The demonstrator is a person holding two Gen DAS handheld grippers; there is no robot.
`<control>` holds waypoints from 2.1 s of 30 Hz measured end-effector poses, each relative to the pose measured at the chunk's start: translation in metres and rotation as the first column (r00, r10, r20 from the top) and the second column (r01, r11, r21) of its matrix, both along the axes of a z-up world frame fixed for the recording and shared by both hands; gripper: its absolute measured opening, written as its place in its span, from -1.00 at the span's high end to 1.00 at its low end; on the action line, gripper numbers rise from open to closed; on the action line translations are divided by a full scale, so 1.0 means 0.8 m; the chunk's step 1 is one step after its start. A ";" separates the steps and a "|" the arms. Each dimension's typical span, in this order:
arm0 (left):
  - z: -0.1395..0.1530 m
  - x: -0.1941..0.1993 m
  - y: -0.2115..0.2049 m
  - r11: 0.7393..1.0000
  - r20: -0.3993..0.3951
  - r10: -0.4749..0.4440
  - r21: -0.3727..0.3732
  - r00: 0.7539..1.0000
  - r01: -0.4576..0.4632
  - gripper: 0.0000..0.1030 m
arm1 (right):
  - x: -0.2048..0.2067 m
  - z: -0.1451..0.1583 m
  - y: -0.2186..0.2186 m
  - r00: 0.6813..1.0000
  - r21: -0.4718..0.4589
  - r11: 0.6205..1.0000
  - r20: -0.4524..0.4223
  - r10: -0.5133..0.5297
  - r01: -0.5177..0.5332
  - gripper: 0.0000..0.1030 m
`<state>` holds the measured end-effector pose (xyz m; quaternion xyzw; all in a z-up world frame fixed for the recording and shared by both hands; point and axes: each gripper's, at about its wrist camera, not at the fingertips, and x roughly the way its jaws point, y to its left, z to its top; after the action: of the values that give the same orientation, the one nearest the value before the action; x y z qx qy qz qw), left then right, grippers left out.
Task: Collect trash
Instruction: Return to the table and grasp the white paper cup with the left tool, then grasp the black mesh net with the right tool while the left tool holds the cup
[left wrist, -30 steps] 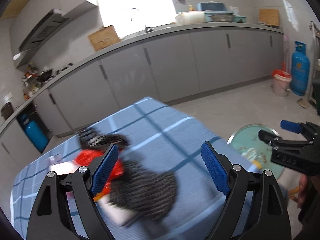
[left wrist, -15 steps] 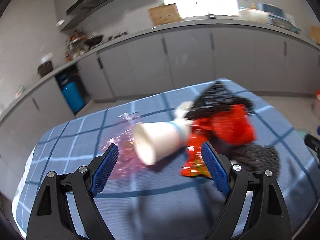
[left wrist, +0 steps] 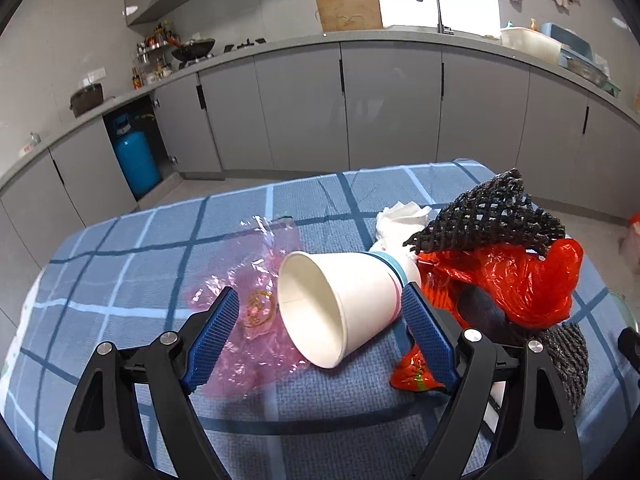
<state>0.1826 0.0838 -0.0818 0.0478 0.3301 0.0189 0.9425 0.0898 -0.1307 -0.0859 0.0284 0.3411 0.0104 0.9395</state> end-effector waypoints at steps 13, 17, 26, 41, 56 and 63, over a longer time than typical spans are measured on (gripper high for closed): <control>0.011 -0.029 0.006 0.995 0.006 -0.077 -0.057 0.997 0.078 0.92 | 0.004 0.008 0.016 1.000 0.001 1.000 0.018 0.026 -0.026 -0.63; 0.024 -0.046 0.009 0.997 0.049 -0.072 -0.024 0.996 0.073 0.92 | 0.004 0.013 0.018 0.999 0.004 1.000 0.028 0.030 -0.030 -0.63; 0.034 -0.062 0.016 0.991 0.129 0.002 0.132 0.992 -0.019 0.92 | 0.042 0.052 0.042 0.990 -0.006 0.997 0.117 0.081 -0.081 -0.63; 0.025 -0.023 0.056 0.992 0.082 0.074 0.094 0.994 -0.082 0.92 | 0.153 0.055 0.133 0.963 -0.062 0.963 0.053 0.265 -0.261 -0.20; 0.056 -0.040 0.052 0.994 0.135 0.070 0.080 0.988 -0.081 0.92 | 0.101 0.091 0.125 0.948 -0.032 0.963 0.168 0.270 -0.268 0.87; 0.067 -0.037 0.030 0.994 0.134 0.045 0.095 0.990 -0.058 0.92 | 0.082 0.114 0.100 0.943 -0.009 0.974 0.245 0.224 -0.228 0.87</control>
<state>0.1526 0.1078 -0.0285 0.0845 0.2668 0.0626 0.9580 0.1554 -0.0507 0.0053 -0.0033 0.2236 0.1248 0.9666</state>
